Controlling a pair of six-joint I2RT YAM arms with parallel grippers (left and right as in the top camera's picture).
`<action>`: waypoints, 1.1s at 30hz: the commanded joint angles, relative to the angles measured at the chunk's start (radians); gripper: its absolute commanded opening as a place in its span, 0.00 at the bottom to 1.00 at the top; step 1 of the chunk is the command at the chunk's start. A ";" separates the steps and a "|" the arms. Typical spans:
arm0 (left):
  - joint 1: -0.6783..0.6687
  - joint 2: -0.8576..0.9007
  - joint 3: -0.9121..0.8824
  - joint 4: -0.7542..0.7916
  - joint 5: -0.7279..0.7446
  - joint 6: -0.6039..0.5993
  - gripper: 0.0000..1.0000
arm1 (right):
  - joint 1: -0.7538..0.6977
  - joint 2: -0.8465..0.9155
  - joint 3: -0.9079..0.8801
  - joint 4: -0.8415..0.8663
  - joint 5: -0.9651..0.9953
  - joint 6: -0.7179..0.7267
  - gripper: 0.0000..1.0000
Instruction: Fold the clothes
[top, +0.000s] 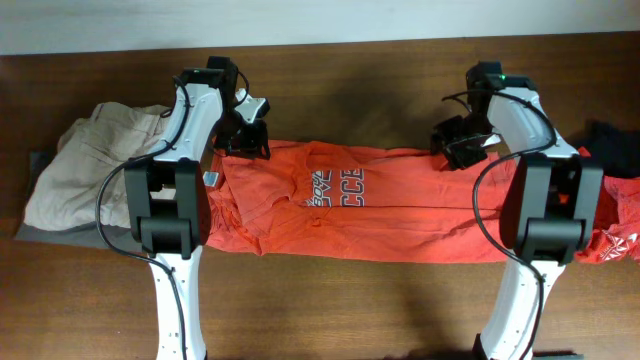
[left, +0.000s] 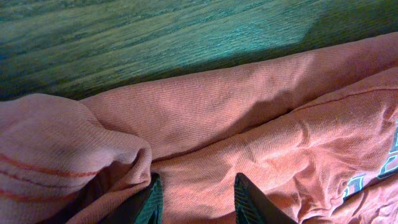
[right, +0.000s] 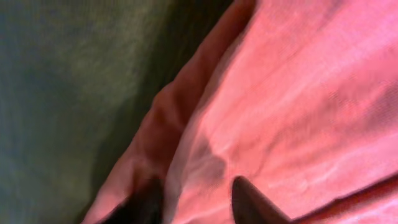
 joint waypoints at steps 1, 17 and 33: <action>-0.007 0.024 0.018 0.002 0.001 -0.005 0.37 | 0.008 0.023 -0.008 -0.013 0.040 0.005 0.17; -0.007 0.024 0.018 -0.002 0.000 0.002 0.37 | 0.006 -0.081 -0.025 -0.276 0.200 -0.267 0.04; -0.007 0.024 0.018 -0.002 0.000 0.003 0.39 | 0.012 -0.083 -0.182 -0.208 0.256 -0.332 0.45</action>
